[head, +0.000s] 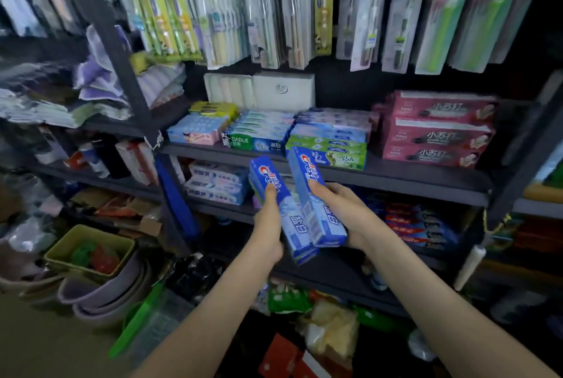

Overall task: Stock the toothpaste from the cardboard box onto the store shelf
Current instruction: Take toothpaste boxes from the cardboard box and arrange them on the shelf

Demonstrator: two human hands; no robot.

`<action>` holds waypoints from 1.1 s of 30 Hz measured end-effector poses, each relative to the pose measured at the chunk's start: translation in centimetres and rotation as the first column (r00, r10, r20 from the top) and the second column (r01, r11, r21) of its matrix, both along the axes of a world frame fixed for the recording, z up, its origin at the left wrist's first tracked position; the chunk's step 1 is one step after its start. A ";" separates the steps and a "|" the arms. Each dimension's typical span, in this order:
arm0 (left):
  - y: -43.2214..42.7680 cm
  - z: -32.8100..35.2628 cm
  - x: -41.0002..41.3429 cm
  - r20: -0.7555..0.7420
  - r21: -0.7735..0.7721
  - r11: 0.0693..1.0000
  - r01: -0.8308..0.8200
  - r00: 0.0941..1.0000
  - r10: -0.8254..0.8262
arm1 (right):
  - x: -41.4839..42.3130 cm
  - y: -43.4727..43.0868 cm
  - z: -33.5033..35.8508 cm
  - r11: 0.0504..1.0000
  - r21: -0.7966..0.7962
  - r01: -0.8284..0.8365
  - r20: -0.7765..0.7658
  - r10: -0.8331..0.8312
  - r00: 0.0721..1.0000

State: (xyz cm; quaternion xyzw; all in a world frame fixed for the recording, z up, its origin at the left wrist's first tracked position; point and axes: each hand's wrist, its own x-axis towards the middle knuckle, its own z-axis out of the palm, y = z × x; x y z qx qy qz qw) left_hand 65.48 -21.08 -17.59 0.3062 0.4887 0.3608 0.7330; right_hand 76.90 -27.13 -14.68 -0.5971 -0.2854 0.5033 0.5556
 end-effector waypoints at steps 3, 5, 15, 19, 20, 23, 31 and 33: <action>3.4 1.0 -0.5 -0.023 0.001 0.999 -0.039 0.999 0.039 | 1.5 0.5 0.0 0.996 -0.004 0.084 0.058 -0.083 0.995; 5.2 1.5 -0.2 0.010 -0.033 0.999 -0.043 0.999 0.043 | 2.7 0.3 -0.1 0.996 -0.006 0.090 0.096 -0.089 0.991; 10.2 5.5 0.9 0.122 0.042 0.998 -0.047 0.992 0.042 | 8.8 1.3 2.7 0.996 0.065 0.053 0.622 -0.082 0.779; 12.0 6.7 1.4 0.170 0.049 0.998 -0.032 0.985 0.023 | 11.0 7.2 4.3 0.998 0.060 0.029 0.874 -0.066 0.482; 12.6 6.8 1.6 0.186 0.043 0.999 -0.025 0.982 0.017 | 11.6 8.9 4.5 0.999 0.048 0.024 0.905 -0.054 0.421; 14.8 6.6 2.3 0.205 0.023 1.000 -0.006 0.979 0.001 | 13.0 13.8 4.4 0.998 -0.003 0.058 0.961 -0.013 0.275; 19.4 4.8 3.2 0.237 0.037 0.999 -0.018 0.972 0.009 | 15.7 20.2 1.3 0.960 -0.122 0.252 0.989 0.098 0.108; 20.0 4.6 3.5 0.246 0.049 0.999 -0.013 0.969 0.000 | 16.1 20.6 0.7 0.957 -0.130 0.260 0.989 0.107 0.101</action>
